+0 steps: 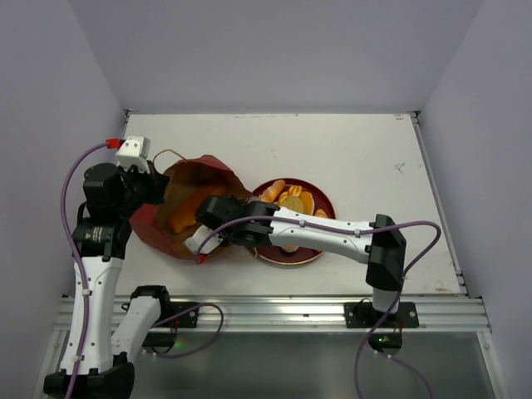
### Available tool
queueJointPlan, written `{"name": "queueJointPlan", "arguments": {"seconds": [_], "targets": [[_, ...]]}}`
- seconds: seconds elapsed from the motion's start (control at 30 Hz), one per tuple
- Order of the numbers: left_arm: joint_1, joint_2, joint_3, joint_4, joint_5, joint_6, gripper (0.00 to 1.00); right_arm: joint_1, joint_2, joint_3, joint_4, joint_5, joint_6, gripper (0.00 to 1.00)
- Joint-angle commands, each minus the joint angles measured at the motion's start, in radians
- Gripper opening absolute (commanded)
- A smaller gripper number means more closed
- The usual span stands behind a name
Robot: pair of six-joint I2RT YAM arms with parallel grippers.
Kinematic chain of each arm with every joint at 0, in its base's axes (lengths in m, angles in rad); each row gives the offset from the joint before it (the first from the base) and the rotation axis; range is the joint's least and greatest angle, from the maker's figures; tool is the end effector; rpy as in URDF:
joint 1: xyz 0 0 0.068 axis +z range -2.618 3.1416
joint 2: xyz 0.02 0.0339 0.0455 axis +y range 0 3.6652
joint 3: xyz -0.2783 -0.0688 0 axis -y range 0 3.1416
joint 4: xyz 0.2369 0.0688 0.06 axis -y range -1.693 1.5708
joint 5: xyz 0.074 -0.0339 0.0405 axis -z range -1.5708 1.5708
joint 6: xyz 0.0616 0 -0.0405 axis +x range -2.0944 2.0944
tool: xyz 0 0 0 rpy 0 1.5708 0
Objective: Take the fake bread out of the paper bag
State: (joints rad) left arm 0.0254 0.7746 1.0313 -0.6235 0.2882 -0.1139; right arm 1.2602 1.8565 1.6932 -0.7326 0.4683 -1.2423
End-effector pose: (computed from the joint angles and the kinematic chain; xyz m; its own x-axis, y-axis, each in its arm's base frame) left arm 0.1596 -0.0135 0.3786 -0.3836 -0.1187 -0.9158 0.1986 0.9579 -0.2074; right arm 0.1556 0.3938 0.3005 0.6456 -0.7522 0.1320 -0.4722 -0.5290 -0.7051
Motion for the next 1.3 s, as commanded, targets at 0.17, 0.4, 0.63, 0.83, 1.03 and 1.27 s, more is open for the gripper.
{"name": "queueJointPlan", "arguments": {"seconds": [0.17,0.4,0.63,0.83,1.03,1.27], "targets": [[0.007,-0.012,-0.011,0.039,0.042,-0.018,0.0,-0.013,0.058,0.011,0.125,0.108,-0.031,0.45],[0.007,-0.009,-0.01,0.042,0.049,-0.018,0.0,-0.013,0.069,-0.013,0.121,0.116,-0.043,0.46],[0.007,-0.008,-0.01,0.038,0.049,-0.013,0.0,-0.013,0.078,-0.01,0.081,0.112,-0.023,0.47],[0.007,-0.001,-0.004,0.041,0.055,-0.013,0.0,-0.013,0.104,-0.015,0.091,0.135,-0.017,0.47],[0.008,-0.005,-0.011,0.047,0.063,-0.018,0.0,-0.012,0.141,-0.015,0.113,0.158,-0.016,0.48],[0.008,-0.014,-0.025,0.05,0.059,-0.018,0.0,-0.022,0.184,0.032,0.134,0.196,0.017,0.36]]}}
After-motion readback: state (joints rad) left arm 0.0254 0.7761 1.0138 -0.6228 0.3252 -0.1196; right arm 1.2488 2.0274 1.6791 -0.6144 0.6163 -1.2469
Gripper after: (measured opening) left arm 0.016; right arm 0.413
